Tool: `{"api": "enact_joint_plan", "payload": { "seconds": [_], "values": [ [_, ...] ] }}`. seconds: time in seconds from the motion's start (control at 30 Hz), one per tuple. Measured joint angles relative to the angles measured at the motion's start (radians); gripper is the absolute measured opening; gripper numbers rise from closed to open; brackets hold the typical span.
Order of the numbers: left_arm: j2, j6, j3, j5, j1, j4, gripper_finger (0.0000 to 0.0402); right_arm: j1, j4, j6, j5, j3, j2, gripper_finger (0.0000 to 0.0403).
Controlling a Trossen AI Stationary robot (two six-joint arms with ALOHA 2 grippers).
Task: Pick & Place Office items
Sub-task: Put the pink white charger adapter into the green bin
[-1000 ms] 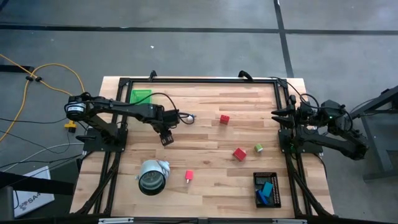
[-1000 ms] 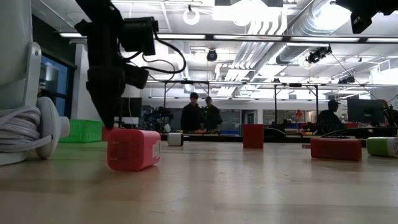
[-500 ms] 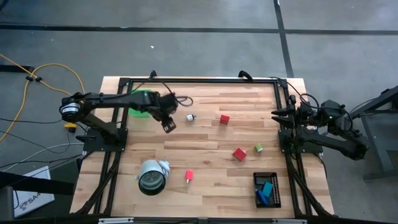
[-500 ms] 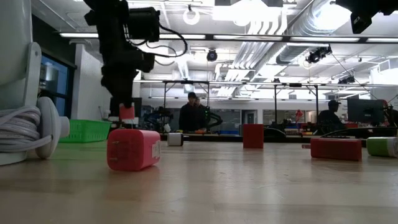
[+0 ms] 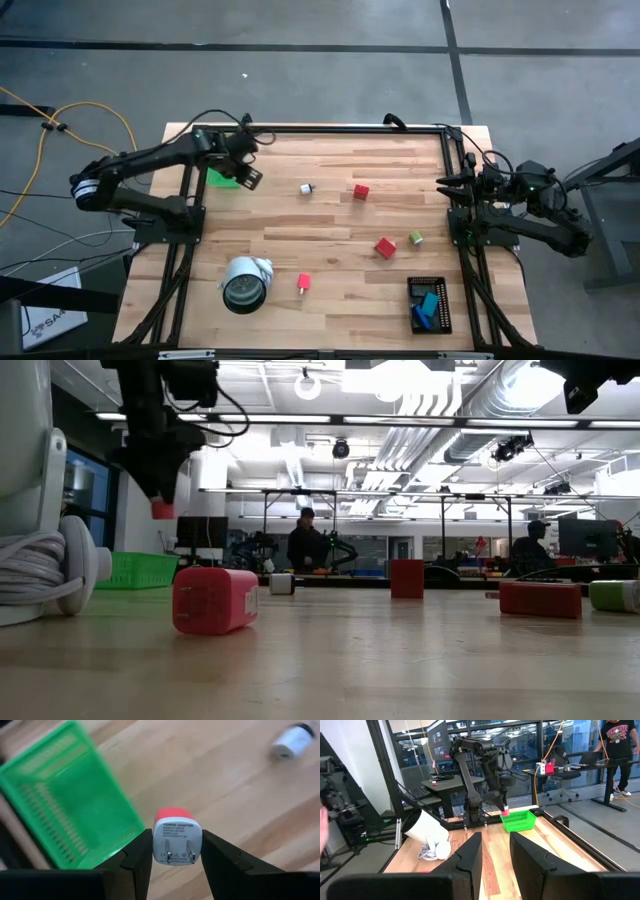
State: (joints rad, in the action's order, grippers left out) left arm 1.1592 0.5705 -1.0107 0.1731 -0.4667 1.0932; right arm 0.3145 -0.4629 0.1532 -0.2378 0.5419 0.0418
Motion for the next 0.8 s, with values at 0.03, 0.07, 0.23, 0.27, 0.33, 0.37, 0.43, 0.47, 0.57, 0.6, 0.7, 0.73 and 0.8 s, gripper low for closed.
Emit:
{"api": "enact_joint_plan", "payload": {
  "seconds": [0.03, 0.07, 0.23, 0.27, 0.33, 0.37, 0.43, 0.47, 0.57, 0.6, 0.7, 0.73, 0.8],
  "values": [
    [-0.005, 0.014, 0.0, 0.003, -0.014, 0.011, 0.0142, 0.0, 0.0, 0.0, 0.0, 0.0, 0.0, 0.0087],
    [-0.007, 0.031, 0.0, 0.007, -0.028, 0.022, 0.0142, 0.0, 0.0, 0.0, 0.0, 0.0, 0.0, 0.0087],
    [0.01, 0.099, 0.0, 0.013, -0.112, 0.066, 0.0142, 0.0, 0.0, 0.0, 0.0, 0.0, 0.0, 0.0087],
    [0.016, 0.102, 0.0, 0.013, -0.128, 0.066, 0.0142, 0.0, 0.0, 0.0, 0.0, 0.0, 0.0, 0.0087],
    [0.024, 0.111, 0.0, 0.013, -0.161, 0.063, 0.0142, 0.0, 0.0, 0.0, 0.0, 0.0, 0.0, 0.0087],
    [0.029, 0.121, 0.0, 0.014, -0.175, 0.062, 0.0142, 0.0, 0.0, 0.0, 0.0, 0.0, 0.0, 0.0087],
    [0.043, 0.142, 0.0, 0.015, -0.201, 0.062, 0.0142, 0.0, 0.0, 0.0, 0.0, 0.0, 0.0, 0.0087],
    [0.05, 0.153, 0.0, 0.016, -0.21, 0.062, 0.0142, 0.0, 0.0, 0.0, 0.0, 0.0, 0.0, 0.0087],
    [0.069, 0.164, 0.0, 0.023, -0.232, 0.058, 0.0142, 0.0, 0.0, 0.0, 0.0, 0.0, 0.0, 0.0087],
    [0.074, 0.165, 0.001, 0.03, -0.236, 0.051, 0.0142, 0.0, 0.0, 0.0, 0.0, 0.0, 0.0, 0.0087],
    [0.079, 0.191, 0.021, 0.042, -0.24, 0.022, 0.0142, 0.0, 0.0, 0.0, 0.0, 0.0, 0.0, 0.0087],
    [0.08, 0.204, 0.032, 0.043, -0.24, 0.01, 0.0142, 0.0, 0.0, 0.0, 0.0, 0.0, 0.0, 0.0087],
    [0.08, 0.224, 0.055, 0.044, -0.24, -0.01, 0.0142, 0.0, 0.0, 0.0, 0.0, 0.0, 0.0, 0.0087]
  ]
}}
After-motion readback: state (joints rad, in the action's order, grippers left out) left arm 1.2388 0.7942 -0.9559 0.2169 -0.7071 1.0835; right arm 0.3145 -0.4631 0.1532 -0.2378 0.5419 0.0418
